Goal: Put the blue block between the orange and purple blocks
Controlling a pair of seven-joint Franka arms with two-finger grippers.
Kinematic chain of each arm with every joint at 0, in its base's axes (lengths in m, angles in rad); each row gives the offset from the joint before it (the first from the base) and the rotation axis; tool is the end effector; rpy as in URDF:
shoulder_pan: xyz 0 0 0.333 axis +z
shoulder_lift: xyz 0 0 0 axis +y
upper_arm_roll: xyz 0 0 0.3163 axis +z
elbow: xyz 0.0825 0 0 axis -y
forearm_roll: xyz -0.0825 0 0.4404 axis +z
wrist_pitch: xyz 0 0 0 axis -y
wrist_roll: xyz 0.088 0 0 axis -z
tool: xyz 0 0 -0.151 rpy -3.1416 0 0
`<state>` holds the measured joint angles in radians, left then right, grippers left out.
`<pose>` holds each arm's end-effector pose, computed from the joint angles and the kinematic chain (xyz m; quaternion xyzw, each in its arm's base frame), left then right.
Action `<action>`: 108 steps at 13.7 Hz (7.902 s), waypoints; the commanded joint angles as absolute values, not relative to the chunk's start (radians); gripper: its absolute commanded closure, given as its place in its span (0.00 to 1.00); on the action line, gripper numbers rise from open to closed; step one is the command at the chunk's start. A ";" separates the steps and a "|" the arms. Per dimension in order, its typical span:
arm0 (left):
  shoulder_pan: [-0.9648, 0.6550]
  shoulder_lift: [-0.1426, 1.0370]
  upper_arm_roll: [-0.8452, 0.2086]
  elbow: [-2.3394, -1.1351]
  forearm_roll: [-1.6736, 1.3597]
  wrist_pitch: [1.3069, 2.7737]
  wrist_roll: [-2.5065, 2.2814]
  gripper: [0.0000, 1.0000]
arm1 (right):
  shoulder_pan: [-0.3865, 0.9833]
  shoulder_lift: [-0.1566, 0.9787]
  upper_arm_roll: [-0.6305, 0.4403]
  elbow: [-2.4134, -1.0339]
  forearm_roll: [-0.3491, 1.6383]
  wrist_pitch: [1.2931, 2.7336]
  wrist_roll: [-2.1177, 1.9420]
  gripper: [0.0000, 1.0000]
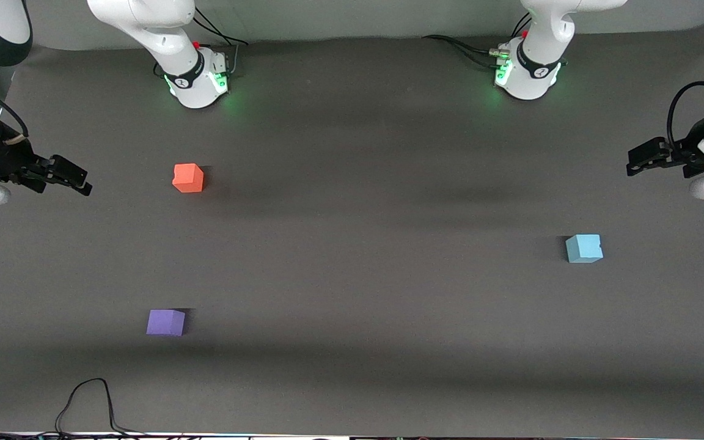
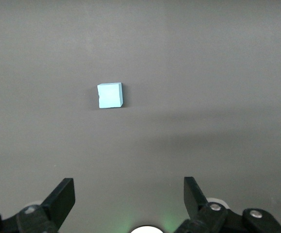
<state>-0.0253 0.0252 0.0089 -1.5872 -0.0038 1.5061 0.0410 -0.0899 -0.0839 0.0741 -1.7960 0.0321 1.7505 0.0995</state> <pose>0.6053 -0.0106 0.5517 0.9982 -0.0287 -0.0531 0.0024 0.5971 -0.0041 0.5271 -0.9979 0.0602 -0.0185 0.0135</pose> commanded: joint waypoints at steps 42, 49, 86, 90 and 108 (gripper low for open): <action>0.083 0.397 0.023 -2.177 0.034 2.675 0.244 0.11 | -0.086 -0.032 0.074 -1.755 0.020 1.732 0.103 0.00; 0.084 0.397 0.025 -2.126 0.031 2.636 0.242 0.67 | -0.087 -0.031 0.072 -1.755 0.020 1.732 0.097 0.00; -0.726 0.611 -0.052 -1.439 0.129 2.059 -0.922 0.00 | -0.095 0.005 0.071 -1.759 0.023 1.720 0.103 0.00; -0.449 0.386 -0.051 -1.450 -0.055 1.766 -0.567 0.00 | -0.088 0.049 0.072 -1.727 0.020 1.715 0.094 0.00; 0.040 0.029 -0.045 -1.565 -0.002 1.483 0.025 0.00 | 0.584 0.471 0.072 -1.526 0.141 2.043 0.613 0.00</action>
